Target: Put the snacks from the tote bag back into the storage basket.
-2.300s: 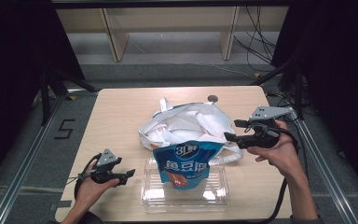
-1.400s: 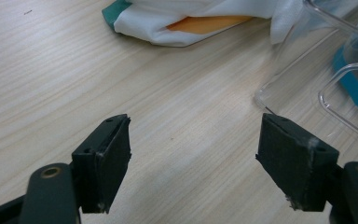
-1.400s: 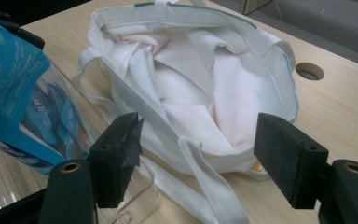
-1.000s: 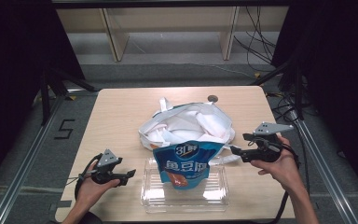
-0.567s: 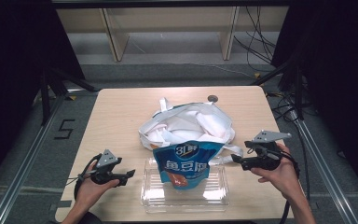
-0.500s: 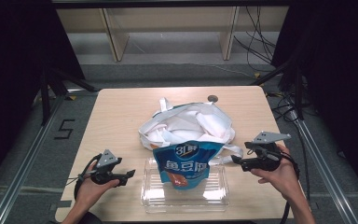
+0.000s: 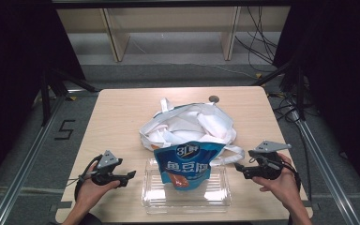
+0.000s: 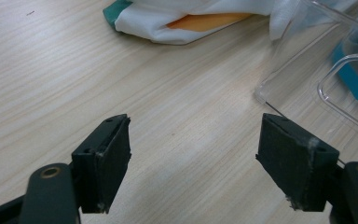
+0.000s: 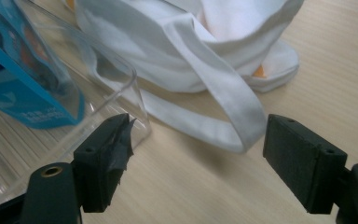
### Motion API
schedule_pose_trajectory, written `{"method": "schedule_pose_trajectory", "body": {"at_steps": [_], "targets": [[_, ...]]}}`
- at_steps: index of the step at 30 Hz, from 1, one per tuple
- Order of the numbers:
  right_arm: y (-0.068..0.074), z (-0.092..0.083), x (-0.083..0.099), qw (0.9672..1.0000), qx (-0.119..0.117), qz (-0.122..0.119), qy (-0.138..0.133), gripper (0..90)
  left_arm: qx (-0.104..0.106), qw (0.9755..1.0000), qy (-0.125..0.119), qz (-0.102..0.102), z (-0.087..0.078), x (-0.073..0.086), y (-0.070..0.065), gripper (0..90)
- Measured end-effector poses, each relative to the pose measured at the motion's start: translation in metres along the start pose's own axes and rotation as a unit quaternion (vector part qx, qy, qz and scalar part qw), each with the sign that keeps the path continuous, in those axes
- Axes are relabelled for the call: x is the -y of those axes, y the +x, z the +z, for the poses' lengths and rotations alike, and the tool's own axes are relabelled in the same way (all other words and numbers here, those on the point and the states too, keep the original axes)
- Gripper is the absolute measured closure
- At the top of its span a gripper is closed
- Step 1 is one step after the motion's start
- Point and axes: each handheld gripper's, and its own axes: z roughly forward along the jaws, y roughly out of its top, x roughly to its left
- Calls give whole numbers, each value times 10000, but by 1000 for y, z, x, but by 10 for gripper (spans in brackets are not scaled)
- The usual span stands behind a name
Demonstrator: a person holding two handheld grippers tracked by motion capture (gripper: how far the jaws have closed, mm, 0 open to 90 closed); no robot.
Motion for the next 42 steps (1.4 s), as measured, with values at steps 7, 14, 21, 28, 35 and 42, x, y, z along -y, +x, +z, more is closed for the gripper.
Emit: {"method": "schedule_pose_trajectory", "body": {"at_steps": [7,14,21,28,35,42], "targets": [[1,6,32,9999,99,103,26,244,-13,10000,-31,-68,1,1,0,246],[5,1,54,9995,62,168,269,234,-33,10000,38,17,1,0,0,244],[6,5,59,9995,67,99,302,222,-56,10000,-38,-56,2,1,-1,244],[6,7,60,9992,72,43,379,219,5,10000,-2,-64,2,1,-1,244],[7,7,60,9991,93,80,394,217,-8,10000,-5,21,2,1,0,242],[9,6,60,9987,71,201,456,214,9,10000,44,12,2,0,0,238]]}}
